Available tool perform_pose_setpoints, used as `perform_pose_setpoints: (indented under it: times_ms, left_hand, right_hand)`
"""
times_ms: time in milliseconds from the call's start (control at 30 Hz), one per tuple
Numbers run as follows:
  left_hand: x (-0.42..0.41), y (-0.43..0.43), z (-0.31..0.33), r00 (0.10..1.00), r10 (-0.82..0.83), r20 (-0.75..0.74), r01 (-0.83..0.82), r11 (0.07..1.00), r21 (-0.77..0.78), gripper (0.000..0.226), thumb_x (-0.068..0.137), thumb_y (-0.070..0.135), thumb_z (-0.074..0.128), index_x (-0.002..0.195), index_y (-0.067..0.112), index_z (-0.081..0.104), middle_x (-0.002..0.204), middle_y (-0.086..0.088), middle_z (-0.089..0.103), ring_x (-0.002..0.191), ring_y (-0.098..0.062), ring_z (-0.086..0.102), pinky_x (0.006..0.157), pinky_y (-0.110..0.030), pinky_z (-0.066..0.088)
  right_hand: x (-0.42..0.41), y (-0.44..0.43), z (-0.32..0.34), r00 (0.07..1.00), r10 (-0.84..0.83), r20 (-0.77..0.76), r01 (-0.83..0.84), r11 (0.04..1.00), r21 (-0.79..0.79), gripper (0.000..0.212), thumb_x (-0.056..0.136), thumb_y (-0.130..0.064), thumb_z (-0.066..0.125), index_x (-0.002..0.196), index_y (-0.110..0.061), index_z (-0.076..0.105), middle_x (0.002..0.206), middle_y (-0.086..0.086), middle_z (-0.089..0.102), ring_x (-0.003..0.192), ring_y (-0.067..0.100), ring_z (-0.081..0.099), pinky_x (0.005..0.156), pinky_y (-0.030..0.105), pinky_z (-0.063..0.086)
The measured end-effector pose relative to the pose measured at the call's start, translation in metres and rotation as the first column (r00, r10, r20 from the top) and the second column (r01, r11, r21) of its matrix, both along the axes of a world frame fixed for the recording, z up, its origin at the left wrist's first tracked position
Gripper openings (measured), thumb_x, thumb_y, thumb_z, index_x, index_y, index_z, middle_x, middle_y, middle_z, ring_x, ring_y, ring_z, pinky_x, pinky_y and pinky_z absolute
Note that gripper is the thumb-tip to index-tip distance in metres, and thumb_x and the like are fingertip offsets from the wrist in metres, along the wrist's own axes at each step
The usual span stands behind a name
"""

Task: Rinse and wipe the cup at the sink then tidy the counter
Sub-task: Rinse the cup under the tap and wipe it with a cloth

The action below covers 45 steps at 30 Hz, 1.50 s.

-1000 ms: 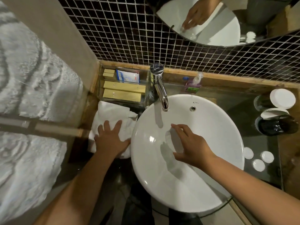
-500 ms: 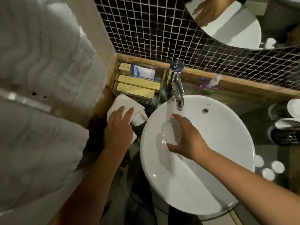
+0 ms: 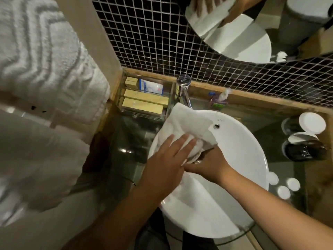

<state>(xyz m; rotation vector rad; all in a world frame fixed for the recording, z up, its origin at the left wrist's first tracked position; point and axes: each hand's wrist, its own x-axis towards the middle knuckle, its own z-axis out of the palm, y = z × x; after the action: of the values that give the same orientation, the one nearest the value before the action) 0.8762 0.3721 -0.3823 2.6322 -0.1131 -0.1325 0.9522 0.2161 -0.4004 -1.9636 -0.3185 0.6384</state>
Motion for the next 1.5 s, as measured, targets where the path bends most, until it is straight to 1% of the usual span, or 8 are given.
perform_pose_setpoints:
  times_ms: [167,433,600,767,867,1033,1200,1500]
  left_hand:
    - [-0.002,-0.009,-0.001,0.997,-0.028,-0.078,0.021,0.996,-0.083,0.075,0.093,0.024,0.061,0.152,0.043,0.017,0.161,0.018,0.018,0.148,-0.016,0.017,0.106,-0.041,0.039]
    - [0.017,-0.001,-0.002,0.989,-0.084,-0.120,0.056,0.974,-0.220,0.059,0.097,0.033,0.045,0.150,0.043,0.018,0.158,0.019,0.020,0.146,-0.010,0.021,0.118,-0.039,0.026]
    - [0.013,0.006,-0.011,0.994,-0.042,-0.102,0.007,0.947,-0.322,0.066,0.089,0.019,0.054,0.147,0.037,0.030,0.153,0.019,0.027,0.141,-0.002,0.027,0.114,-0.026,0.024]
    - [0.005,0.006,-0.017,0.985,-0.037,-0.166,-0.025,0.934,-0.357,0.062,0.088,0.022,0.055,0.147,0.030,0.040,0.152,0.013,0.038,0.138,-0.008,0.039,0.114,-0.038,0.035]
    - [0.006,0.012,-0.004,0.979,-0.118,-0.169,0.035,0.903,-0.429,0.062,0.087,0.018,0.057,0.144,0.035,0.040,0.147,0.022,0.038,0.134,0.007,0.036,0.113,-0.019,0.029]
    - [0.011,0.034,0.003,0.958,-0.225,-0.180,0.173,0.949,-0.265,0.058,0.086,0.019,0.057,0.142,0.031,0.050,0.148,0.012,0.046,0.134,-0.003,0.042,0.112,-0.031,0.037]
    - [0.027,0.031,0.019,0.995,-0.045,-0.088,0.041,0.998,-0.045,0.050,0.083,0.014,0.064,0.131,0.028,0.060,0.140,0.005,0.056,0.132,-0.020,0.046,0.105,-0.047,0.045]
    - [0.006,-0.002,0.006,0.988,-0.109,-0.105,0.125,0.980,0.156,0.080,0.063,0.015,0.090,0.135,0.020,0.057,0.137,-0.004,0.059,0.128,-0.041,0.051,0.079,-0.055,0.058]
  right_hand:
    - [-0.010,-0.022,-0.007,0.996,-0.025,-0.080,0.034,0.994,0.102,0.048,0.066,-0.020,0.094,0.106,-0.030,0.070,0.098,0.003,0.076,0.095,0.024,0.073,0.084,0.056,0.057]
    - [-0.001,-0.026,0.007,0.977,-0.112,0.182,0.111,0.994,0.019,0.073,0.057,-0.035,0.097,0.121,-0.035,0.060,0.115,-0.026,0.064,0.108,-0.009,0.059,0.090,0.008,0.044]
    - [0.011,-0.026,0.017,0.952,-0.051,0.302,0.056,0.998,-0.007,0.088,0.062,-0.047,0.093,0.137,-0.022,0.056,0.131,-0.014,0.062,0.121,0.000,0.056,0.102,0.015,0.043]
    - [0.010,-0.028,0.012,0.920,0.025,0.390,0.004,0.997,-0.073,0.091,0.061,-0.043,0.094,0.137,-0.012,0.054,0.134,-0.003,0.061,0.124,0.011,0.055,0.102,0.034,0.048]
    - [0.009,-0.030,0.012,0.913,0.077,0.400,-0.037,0.994,-0.107,0.093,0.063,-0.041,0.094,0.140,-0.013,0.051,0.141,-0.004,0.055,0.130,0.008,0.050,0.106,0.017,0.040]
    - [0.015,-0.028,0.014,0.857,0.264,0.442,-0.181,0.958,-0.222,0.091,0.072,-0.035,0.087,0.148,-0.012,0.042,0.150,-0.002,0.050,0.136,0.012,0.048,0.107,0.030,0.045]
    - [0.023,-0.017,0.018,0.716,0.410,0.565,-0.253,0.907,-0.338,0.081,0.078,-0.032,0.080,0.146,-0.008,0.043,0.150,0.008,0.050,0.137,0.023,0.047,0.110,0.052,0.042]
    - [0.034,-0.024,0.010,0.687,0.479,0.547,-0.294,0.871,-0.393,0.090,0.076,-0.028,0.084,0.150,-0.009,0.037,0.153,0.006,0.045,0.139,0.021,0.044,0.114,0.052,0.038]
